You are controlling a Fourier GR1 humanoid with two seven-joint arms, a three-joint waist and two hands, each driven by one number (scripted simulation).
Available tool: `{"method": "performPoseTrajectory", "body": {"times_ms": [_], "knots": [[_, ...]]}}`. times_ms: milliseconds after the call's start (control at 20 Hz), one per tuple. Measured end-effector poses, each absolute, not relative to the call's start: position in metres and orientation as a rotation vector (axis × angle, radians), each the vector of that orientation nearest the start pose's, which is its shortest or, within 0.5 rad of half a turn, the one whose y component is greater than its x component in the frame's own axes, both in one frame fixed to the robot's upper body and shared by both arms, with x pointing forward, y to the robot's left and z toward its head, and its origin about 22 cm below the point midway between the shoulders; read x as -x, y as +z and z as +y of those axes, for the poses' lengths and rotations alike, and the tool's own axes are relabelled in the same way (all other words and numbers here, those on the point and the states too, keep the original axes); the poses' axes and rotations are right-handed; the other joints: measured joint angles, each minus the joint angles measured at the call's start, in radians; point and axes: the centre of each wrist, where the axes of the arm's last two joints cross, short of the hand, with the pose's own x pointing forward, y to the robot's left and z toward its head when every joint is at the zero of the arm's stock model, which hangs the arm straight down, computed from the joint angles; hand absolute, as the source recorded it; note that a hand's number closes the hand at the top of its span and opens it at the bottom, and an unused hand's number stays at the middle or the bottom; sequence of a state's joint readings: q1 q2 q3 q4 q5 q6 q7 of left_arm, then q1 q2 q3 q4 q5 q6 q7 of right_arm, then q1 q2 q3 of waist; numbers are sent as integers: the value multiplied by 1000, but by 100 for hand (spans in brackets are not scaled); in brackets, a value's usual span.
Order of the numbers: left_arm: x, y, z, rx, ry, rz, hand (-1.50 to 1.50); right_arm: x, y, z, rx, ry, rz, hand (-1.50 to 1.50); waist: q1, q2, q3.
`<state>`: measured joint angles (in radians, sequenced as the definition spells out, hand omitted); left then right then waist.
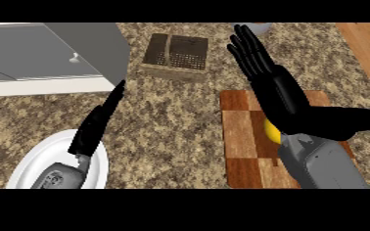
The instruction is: Pick the lemon from the cutting board and place it in the basket
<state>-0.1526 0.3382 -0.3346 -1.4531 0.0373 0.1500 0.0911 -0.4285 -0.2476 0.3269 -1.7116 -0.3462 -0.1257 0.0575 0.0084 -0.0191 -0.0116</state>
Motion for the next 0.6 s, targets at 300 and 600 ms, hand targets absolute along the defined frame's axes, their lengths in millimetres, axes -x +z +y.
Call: {"method": "performPoseTrajectory", "body": {"times_ms": [300,600], "knots": [[-279,46,255,-233,-417,-1602,0,-297,112,-162,-510,537,-1743,150,13,19,8],[-277,57,273,-241,-413,-1644,0,-259,66,-118,-647,388,-1636,-150,-3,19,11]]}}
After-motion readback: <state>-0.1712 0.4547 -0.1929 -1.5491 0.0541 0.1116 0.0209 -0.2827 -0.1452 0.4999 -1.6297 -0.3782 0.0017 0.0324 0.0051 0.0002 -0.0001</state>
